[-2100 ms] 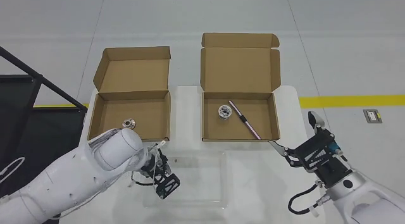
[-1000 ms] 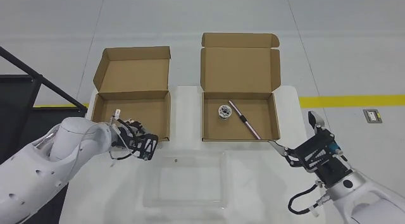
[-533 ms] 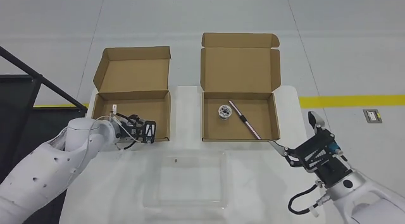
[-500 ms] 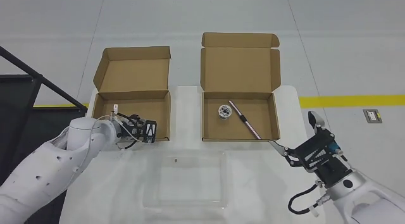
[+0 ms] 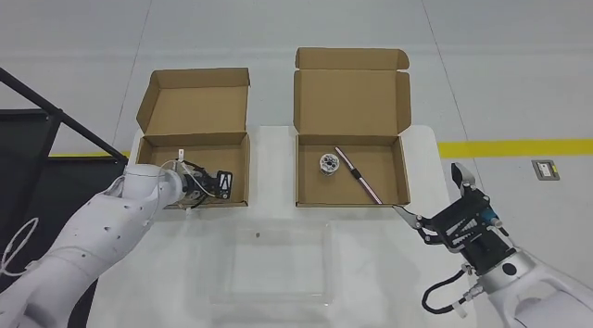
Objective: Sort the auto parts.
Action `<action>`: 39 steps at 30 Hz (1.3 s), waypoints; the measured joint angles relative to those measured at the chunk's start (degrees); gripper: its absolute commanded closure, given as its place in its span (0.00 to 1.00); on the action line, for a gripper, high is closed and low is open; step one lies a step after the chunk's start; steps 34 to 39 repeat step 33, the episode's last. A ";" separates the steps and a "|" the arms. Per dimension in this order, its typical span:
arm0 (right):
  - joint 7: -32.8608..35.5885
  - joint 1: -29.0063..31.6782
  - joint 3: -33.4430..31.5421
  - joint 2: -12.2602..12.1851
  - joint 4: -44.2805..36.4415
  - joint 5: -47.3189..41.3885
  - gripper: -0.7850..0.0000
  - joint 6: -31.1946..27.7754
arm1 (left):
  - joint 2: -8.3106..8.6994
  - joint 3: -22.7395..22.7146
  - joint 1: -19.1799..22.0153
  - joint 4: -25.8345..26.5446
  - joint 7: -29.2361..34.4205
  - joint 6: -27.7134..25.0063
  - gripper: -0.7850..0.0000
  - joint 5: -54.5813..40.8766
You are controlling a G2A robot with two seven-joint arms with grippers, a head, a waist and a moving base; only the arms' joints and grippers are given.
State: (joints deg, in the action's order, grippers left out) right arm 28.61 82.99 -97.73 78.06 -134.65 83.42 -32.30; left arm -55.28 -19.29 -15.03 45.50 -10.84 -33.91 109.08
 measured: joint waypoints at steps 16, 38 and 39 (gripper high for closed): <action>0.00 0.00 0.00 0.00 0.00 0.00 0.00 0.00 | -4.59 -1.71 3.87 -10.06 -9.67 0.32 0.48 3.08; 0.00 0.00 0.00 0.00 0.00 0.00 0.00 0.00 | 11.65 -22.54 -6.03 18.64 -18.50 -4.44 0.30 1.79; 0.00 0.00 0.00 0.00 0.00 0.00 0.00 0.00 | 11.65 -22.54 -6.03 18.64 -18.50 -4.44 0.30 1.79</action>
